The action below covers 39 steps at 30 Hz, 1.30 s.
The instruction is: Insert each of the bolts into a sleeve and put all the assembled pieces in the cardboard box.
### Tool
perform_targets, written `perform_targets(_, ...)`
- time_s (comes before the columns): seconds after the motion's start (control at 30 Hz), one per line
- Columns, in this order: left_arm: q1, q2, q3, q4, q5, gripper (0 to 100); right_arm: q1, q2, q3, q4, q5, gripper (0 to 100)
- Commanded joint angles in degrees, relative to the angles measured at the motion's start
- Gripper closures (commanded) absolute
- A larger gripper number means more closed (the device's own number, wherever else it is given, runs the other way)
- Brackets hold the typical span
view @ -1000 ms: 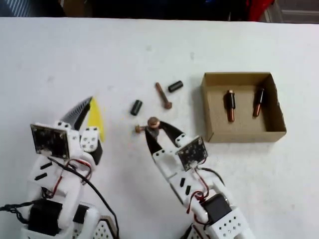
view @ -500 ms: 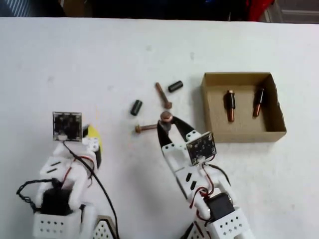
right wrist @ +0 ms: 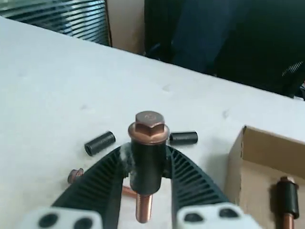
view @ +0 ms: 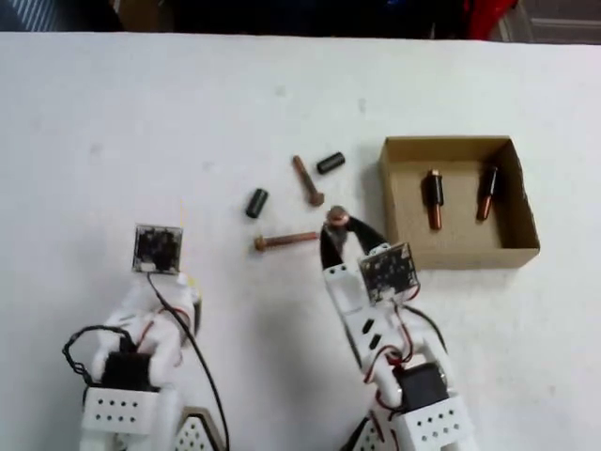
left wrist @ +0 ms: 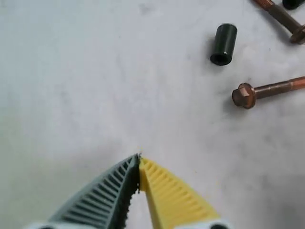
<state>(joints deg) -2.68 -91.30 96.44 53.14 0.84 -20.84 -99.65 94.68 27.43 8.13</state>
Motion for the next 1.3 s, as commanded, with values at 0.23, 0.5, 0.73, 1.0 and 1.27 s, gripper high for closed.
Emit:
perform_targets(0.23,-0.2,-0.5,0.9,1.1,-2.7,98,6.3,-0.6,-15.2,17.2,1.5,98.1)
perform_targets(0.5,-0.2,-0.5,0.9,2.5,-3.6,98,6.5,-0.5,-21.0,19.7,3.7,98.1)
perform_targets(0.73,-0.2,-0.4,0.9,2.5,-3.4,98,7.3,8.2,-25.2,21.1,3.5,98.1)
perform_targets(1.0,-0.2,-0.5,0.9,2.7,-3.3,98,11.0,37.0,-40.4,19.8,-1.2,98.1)
perform_targets(1.27,-0.2,-0.5,0.9,2.8,-3.3,98,14.7,59.2,-45.4,11.7,-3.1,98.0)
